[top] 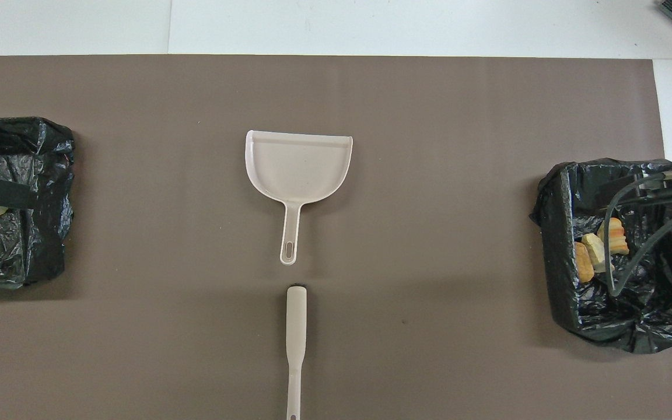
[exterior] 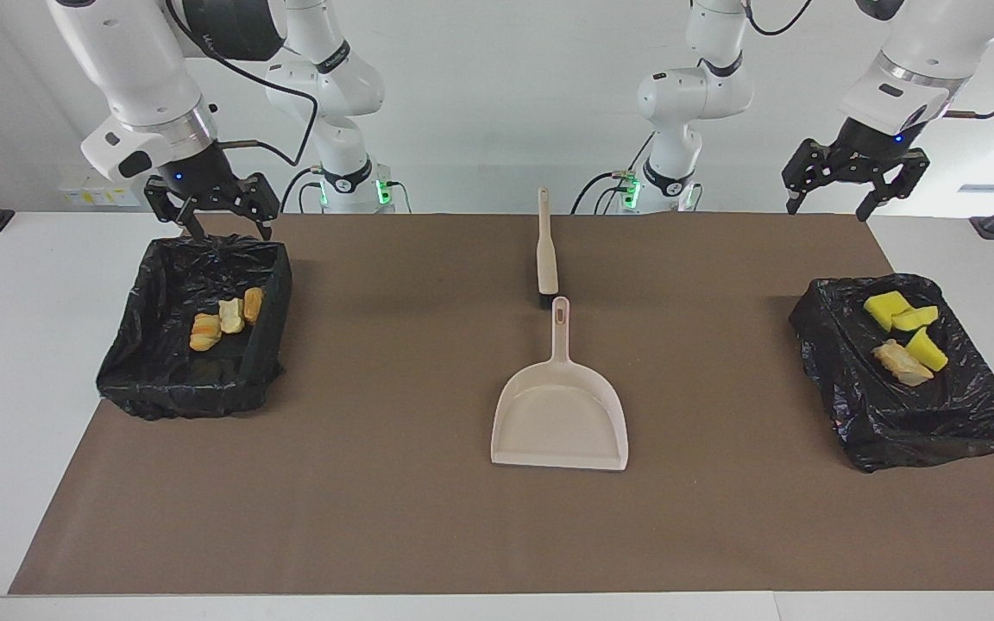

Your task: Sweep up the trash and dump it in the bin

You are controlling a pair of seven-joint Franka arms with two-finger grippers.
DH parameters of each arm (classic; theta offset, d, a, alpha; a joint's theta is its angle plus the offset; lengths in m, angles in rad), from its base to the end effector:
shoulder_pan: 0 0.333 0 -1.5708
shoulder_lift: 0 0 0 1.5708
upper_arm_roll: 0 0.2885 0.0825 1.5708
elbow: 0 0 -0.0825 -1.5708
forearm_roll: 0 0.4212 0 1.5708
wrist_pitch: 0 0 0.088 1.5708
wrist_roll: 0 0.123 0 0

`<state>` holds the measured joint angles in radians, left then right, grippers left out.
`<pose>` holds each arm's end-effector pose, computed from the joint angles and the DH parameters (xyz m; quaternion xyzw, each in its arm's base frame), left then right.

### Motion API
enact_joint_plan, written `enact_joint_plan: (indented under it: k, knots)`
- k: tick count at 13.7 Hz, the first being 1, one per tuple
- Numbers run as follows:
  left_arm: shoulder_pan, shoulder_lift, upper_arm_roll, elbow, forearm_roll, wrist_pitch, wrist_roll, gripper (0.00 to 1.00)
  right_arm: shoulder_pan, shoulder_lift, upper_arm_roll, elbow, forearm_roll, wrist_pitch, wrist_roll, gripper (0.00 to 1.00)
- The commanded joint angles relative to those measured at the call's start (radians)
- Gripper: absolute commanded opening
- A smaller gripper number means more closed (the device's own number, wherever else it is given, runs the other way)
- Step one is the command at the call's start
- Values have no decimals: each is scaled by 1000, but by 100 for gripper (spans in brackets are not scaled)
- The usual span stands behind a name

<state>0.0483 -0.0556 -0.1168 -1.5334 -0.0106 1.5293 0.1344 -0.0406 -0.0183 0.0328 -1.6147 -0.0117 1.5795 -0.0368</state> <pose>0.5708 -0.0423 0.6284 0.9945 -0.1016 0.0256 0.0012 0.5863 -0.0059 0.5702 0.9998 0.0146 -0.0086 0.0060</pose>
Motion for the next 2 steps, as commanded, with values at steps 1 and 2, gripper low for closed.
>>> enact_joint_plan:
  k: [1, 2]
  knots:
    - [8, -20, -3, -28, -9, 11, 10, 100, -7, -19, -1, -19, 12, -9, -28, 100]
    - [8, -20, -3, -28, -9, 11, 10, 100, -7, -19, -1, -19, 12, -10, -29, 100]
